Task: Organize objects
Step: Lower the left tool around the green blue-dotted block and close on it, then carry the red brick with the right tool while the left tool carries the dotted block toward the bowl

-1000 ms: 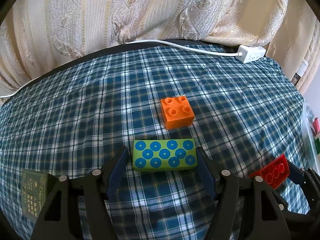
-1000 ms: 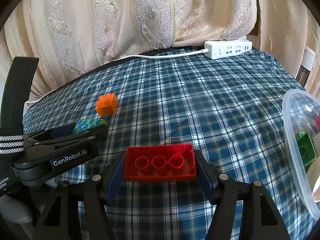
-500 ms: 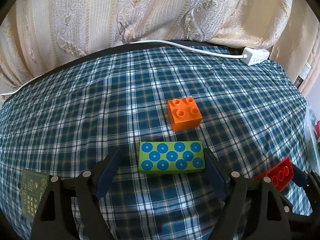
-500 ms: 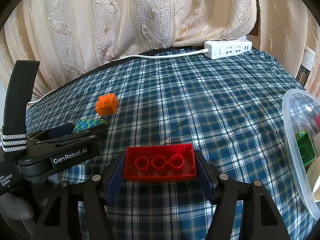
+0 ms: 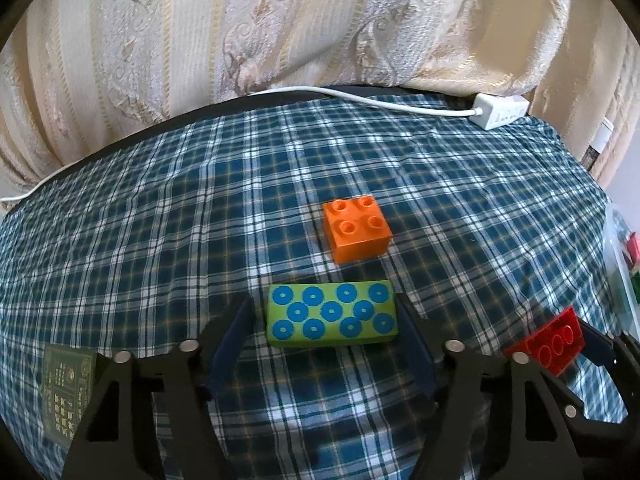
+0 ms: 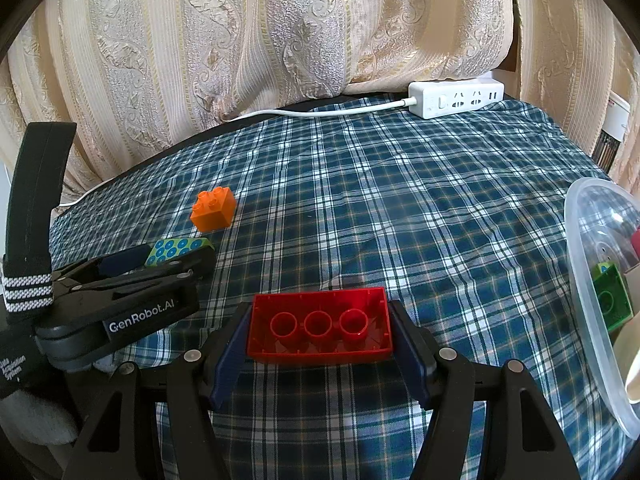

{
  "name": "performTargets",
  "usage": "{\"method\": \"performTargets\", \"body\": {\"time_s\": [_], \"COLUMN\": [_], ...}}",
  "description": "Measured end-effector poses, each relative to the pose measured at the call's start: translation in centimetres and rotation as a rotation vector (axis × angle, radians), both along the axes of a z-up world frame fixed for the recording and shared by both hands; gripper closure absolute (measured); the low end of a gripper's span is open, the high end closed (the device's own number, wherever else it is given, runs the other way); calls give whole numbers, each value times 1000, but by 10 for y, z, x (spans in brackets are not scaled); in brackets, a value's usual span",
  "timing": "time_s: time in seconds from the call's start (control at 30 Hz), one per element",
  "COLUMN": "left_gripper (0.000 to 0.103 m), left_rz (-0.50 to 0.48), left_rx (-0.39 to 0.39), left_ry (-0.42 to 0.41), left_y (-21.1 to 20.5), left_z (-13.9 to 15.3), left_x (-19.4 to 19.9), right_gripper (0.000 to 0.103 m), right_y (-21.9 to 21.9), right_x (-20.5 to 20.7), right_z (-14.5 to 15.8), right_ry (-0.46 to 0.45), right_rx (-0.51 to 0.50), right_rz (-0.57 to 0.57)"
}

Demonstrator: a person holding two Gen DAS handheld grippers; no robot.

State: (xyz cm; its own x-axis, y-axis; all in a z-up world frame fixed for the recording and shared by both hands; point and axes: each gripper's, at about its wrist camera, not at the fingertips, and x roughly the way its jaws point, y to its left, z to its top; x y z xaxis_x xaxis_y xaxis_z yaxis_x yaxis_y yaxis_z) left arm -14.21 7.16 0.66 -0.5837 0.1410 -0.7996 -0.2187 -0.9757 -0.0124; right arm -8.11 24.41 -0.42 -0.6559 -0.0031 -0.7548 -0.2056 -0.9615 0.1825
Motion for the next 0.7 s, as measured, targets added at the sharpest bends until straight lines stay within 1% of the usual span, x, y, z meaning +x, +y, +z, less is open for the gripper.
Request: {"method": "performTargets", "body": {"time_s": [0.03, 0.07, 0.43, 0.57, 0.7], "left_gripper": [40, 41, 42, 42, 42], "left_rz": [-4, -7, -3, -4, -4], "left_rx": [-2, -3, 6, 27, 26], "left_ry": [4, 7, 5, -6, 7], "left_y": [1, 2, -1, -3, -2], "left_z": [0, 1, 2, 4, 10], "left_x": [1, 1, 5, 9, 17], "right_gripper": [34, 34, 34, 34, 34], "right_y": [0, 0, -1, -1, 2], "right_x": [0, 0, 0, 0, 1], "right_z": [0, 0, -1, -1, -1], "right_ry": [0, 0, 0, 1, 6], "right_rx": [0, 0, 1, 0, -10], "right_rz": [0, 0, 0, 0, -7]}}
